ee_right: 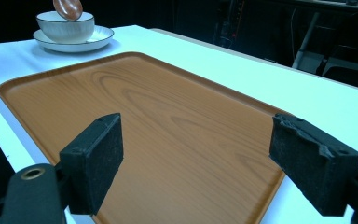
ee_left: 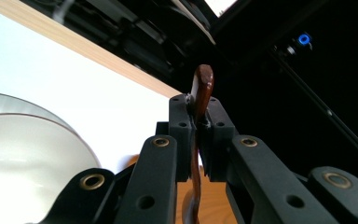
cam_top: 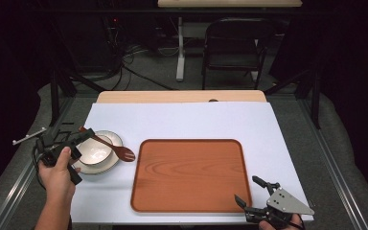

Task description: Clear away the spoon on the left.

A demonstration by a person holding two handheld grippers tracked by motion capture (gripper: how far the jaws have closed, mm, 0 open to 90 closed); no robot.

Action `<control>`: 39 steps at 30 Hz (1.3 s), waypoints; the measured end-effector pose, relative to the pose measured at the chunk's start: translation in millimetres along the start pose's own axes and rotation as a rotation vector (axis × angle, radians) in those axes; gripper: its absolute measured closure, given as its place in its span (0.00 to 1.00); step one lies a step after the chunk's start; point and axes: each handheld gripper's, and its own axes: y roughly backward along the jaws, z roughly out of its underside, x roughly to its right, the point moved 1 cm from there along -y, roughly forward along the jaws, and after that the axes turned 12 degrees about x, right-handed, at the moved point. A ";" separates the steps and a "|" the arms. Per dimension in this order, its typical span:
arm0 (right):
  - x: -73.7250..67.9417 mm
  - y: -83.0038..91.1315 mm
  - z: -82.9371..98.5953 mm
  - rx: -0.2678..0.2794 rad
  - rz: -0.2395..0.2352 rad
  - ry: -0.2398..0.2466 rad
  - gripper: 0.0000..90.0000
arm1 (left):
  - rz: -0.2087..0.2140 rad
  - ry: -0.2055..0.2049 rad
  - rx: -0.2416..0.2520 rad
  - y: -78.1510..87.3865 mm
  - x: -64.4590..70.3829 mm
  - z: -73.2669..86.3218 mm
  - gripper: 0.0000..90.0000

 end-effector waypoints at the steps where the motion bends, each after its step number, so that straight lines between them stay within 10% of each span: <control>1: 0.0 0.1 -0.1 0.001 0.000 0.002 0.19 | 0.006 -0.006 -0.007 -1.1 2.3 0.8 0.94; 39: 0.2 1.4 -0.1 0.003 -0.001 0.004 0.19 | 0.111 -0.194 -0.411 -60.6 54.1 54.5 0.94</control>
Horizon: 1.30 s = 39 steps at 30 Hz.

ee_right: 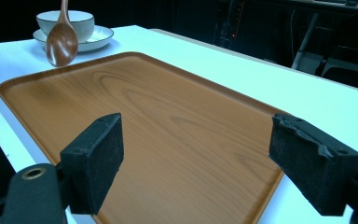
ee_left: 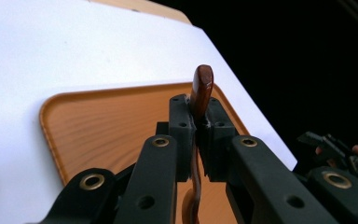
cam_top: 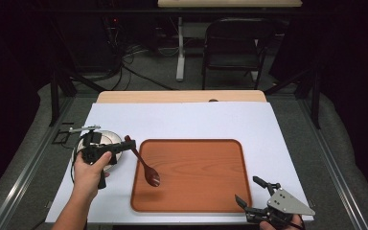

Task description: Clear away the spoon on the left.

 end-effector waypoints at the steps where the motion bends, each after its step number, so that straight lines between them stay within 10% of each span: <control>1: -0.2 0.1 -0.1 0.000 0.001 -0.001 0.19 | -0.003 -0.003 -0.006 -1.1 0.7 0.8 0.94; 21: -0.3 0.5 -0.2 -0.001 0.004 0.000 0.19 | -0.009 -0.060 -0.169 -25.7 11.4 16.8 0.94; 39: -0.3 0.5 -0.2 -0.003 0.002 0.003 0.19 | -0.141 -0.066 -0.213 -43.5 2.9 19.5 0.91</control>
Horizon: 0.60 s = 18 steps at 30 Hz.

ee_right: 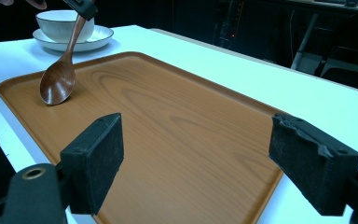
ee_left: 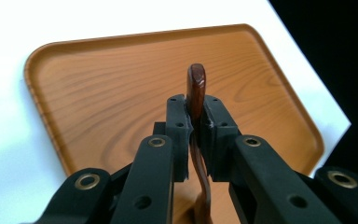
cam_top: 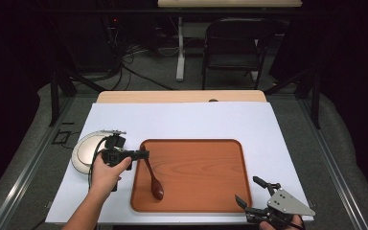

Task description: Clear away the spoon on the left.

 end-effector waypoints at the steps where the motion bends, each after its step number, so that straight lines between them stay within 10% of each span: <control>1: 0.1 -0.1 0.0 0.000 0.000 0.000 0.19 | -0.006 0.001 -0.001 -0.8 0.0 -0.5 0.91; 18: 0.1 0.5 -0.3 0.001 0.000 0.001 0.19 | -0.100 0.068 -0.032 -34.0 -16.8 0.7 0.86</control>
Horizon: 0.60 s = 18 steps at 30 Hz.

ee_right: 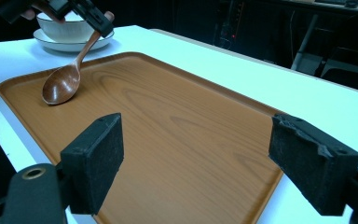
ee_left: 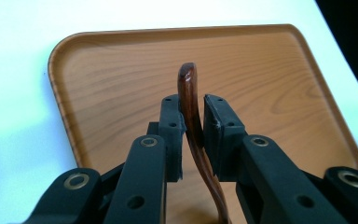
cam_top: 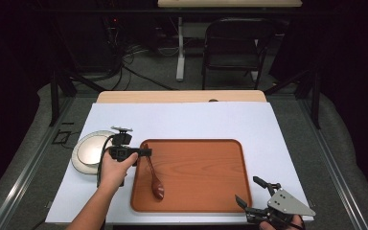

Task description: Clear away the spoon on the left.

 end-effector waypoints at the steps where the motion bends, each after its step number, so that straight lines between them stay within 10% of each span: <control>1: 0.1 0.1 0.0 0.000 0.000 0.000 0.19 | -0.005 0.002 -0.003 -2.7 -0.7 0.6 0.86; 18: 0.5 0.8 -0.4 0.003 -0.002 0.001 0.19 | -0.045 0.036 -0.030 -36.7 0.0 5.3 0.85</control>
